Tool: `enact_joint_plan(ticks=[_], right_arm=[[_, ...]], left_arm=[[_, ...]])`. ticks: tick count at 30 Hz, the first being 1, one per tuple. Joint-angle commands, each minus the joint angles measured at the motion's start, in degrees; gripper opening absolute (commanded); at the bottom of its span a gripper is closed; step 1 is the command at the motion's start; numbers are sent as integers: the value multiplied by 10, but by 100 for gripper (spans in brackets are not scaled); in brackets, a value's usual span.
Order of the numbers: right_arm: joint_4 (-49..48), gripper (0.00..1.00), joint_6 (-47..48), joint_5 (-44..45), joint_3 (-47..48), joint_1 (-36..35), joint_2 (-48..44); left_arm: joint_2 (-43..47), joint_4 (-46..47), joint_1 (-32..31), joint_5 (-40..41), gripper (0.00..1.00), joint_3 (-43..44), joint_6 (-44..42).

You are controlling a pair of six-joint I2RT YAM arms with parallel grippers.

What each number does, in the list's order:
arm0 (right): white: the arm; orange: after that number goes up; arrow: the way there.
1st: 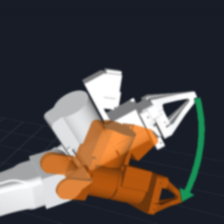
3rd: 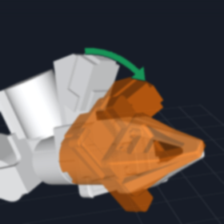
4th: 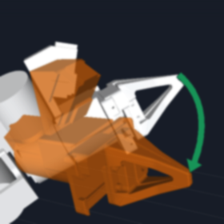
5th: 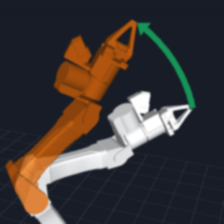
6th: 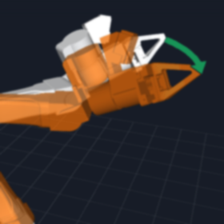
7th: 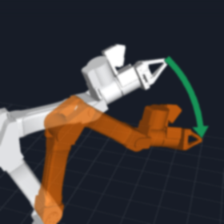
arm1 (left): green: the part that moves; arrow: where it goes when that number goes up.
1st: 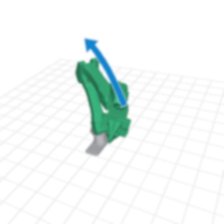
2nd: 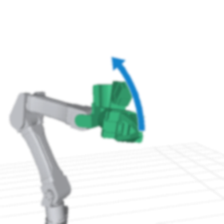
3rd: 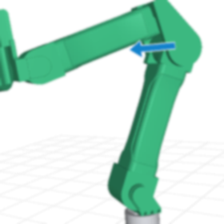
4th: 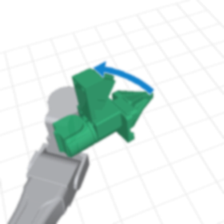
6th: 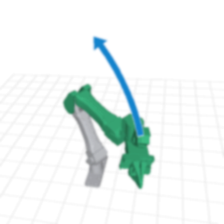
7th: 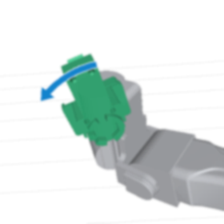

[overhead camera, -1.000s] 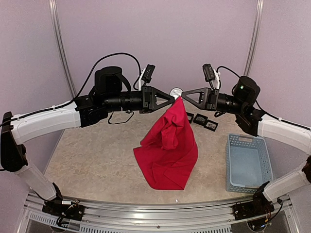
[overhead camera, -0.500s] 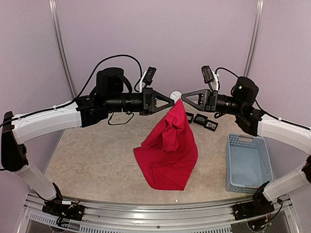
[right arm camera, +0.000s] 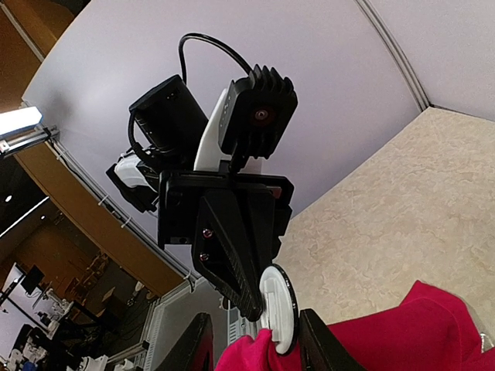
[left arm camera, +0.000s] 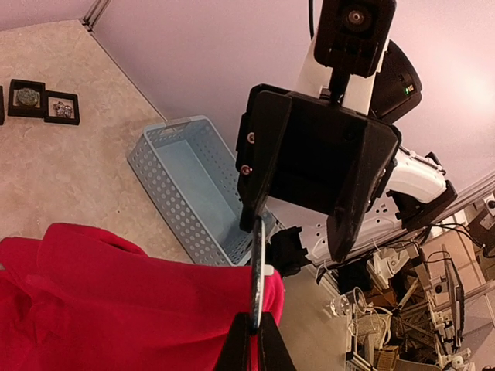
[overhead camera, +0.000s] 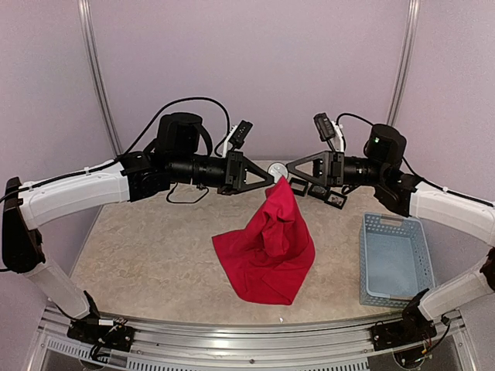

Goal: Remove the brooch from the garment
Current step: Pass from the right arm to the left, then open the brooch with the crumpled clothing.

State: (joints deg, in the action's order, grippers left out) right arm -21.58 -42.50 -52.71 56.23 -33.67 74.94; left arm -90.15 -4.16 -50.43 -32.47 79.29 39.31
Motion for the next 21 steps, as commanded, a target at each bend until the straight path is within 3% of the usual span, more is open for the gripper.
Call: enact_joint_plan(ticks=[1, 5, 18, 21], right_arm=[[25, 40, 12, -28, 18, 1, 20], [39, 37, 18, -43, 27, 2, 36], [69, 5, 32, -47, 40, 2, 51], [97, 2, 43, -39, 49, 1, 58]], left_arm=[[0, -5, 2, -14, 0, 17, -10], [-8, -8, 2, -20, 0, 24, -12], [-24, -13, 2, -25, 0, 41, -16], [-23, -13, 1, -27, 0, 41, -19]])
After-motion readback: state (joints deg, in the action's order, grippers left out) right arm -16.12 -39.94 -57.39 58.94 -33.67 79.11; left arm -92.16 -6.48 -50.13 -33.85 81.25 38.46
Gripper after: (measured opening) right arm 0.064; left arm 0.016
